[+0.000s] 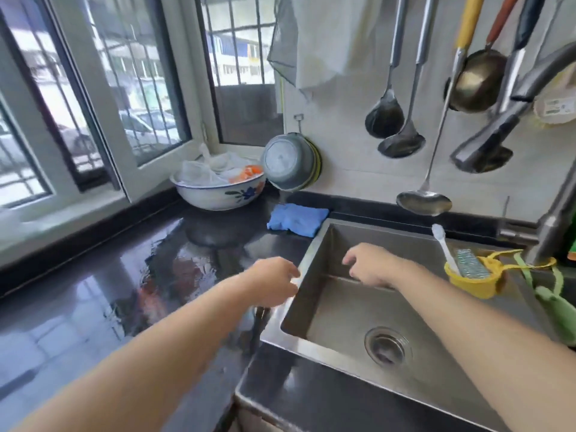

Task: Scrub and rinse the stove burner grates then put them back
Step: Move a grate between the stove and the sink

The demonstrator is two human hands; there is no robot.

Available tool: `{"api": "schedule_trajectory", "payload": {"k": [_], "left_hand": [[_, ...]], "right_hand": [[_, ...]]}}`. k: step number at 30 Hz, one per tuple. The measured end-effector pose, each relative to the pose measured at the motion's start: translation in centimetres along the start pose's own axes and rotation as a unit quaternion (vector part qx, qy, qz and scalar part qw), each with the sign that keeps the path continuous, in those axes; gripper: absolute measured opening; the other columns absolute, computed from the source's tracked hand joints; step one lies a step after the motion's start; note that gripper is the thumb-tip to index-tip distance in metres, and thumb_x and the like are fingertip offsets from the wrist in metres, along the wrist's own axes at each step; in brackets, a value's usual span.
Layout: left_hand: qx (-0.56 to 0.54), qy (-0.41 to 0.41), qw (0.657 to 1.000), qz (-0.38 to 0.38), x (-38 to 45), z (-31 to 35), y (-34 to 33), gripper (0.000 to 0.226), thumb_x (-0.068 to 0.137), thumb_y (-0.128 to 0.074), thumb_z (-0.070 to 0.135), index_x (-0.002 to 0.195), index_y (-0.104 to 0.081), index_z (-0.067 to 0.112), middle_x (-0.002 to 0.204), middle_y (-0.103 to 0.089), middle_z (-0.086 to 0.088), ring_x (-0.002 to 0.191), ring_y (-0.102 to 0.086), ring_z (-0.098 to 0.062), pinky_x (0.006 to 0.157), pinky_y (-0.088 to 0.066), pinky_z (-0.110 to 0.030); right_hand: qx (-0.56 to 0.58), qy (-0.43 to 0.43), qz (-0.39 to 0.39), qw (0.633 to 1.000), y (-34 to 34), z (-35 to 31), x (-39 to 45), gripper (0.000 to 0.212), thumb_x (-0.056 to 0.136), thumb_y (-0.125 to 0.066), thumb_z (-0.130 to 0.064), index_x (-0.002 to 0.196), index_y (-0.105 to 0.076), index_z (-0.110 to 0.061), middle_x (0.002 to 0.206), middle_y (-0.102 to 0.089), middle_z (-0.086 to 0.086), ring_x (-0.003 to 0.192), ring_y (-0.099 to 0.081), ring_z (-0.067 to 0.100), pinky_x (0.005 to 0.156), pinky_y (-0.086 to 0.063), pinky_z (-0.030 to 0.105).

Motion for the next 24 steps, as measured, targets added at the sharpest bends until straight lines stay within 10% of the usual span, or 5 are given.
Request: {"api": "schedule_trajectory", "payload": {"k": [8,12,16,19,24], "left_hand": [[-0.049,0.086,0.994,0.056,4.4,-13.4,2.8,0.035,0.096,-0.056,0.030,0.129,-0.067,0.028,0.134,-0.066,0.004,0.123,-0.060,-0.020,0.105,-0.046,-0.031],[-0.076,0.090,0.991,0.070,5.3,-15.9,3.4,0.034,0.097,-0.057,0.028,0.129,-0.068,0.027,0.133,-0.066,0.004,0.122,-0.061,-0.019,0.103,-0.046,-0.028],[-0.192,0.025,0.973,0.126,5.9,-13.0,3.2,0.052,0.095,-0.064,0.034,0.145,-0.051,0.027,0.142,-0.053,0.006,0.122,-0.058,-0.012,0.100,-0.043,-0.019],[-0.329,-0.060,0.927,0.170,4.5,-7.5,4.1,0.082,0.092,-0.071,0.041,0.158,-0.023,0.034,0.153,-0.022,0.008,0.134,-0.035,-0.001,0.107,-0.030,-0.016],[-0.507,-0.220,0.816,0.169,-0.8,0.0,6.2,0.050,0.104,-0.058,0.017,0.150,-0.042,0.023,0.143,-0.059,0.010,0.130,-0.054,0.001,0.110,-0.040,-0.022]], "right_hand": [[-0.139,-0.032,0.044,0.989,-0.6,-5.8,20.3,0.049,0.102,-0.048,-0.025,0.149,-0.042,-0.013,0.148,-0.047,0.009,0.133,-0.047,0.032,0.106,-0.043,0.039],[-0.120,-0.049,0.126,0.983,0.4,-6.2,21.8,0.039,0.096,-0.060,-0.035,0.130,-0.061,-0.018,0.133,-0.058,0.011,0.119,-0.056,0.030,0.092,-0.051,0.034],[0.156,0.050,0.172,0.971,4.5,-8.9,17.8,0.030,0.102,-0.045,-0.031,0.083,-0.057,-0.011,0.085,-0.061,0.009,0.081,-0.055,0.025,0.067,-0.041,0.033],[0.373,0.120,0.154,0.907,7.1,-11.2,10.8,0.035,0.098,-0.052,-0.043,0.082,-0.063,-0.014,0.080,-0.065,0.009,0.074,-0.061,0.020,0.069,-0.053,0.039],[0.574,0.173,0.050,0.799,7.6,-12.1,-1.1,0.028,0.103,-0.052,-0.039,0.099,-0.066,-0.015,0.083,-0.073,0.004,0.073,-0.070,0.015,0.059,-0.054,0.025]]}}
Point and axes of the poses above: each hand's wrist, its own x-axis towards the middle knuckle, its own y-axis out of the back of the hand, z = x × y, the point moved 6 cm from there along x, towards the middle knuckle
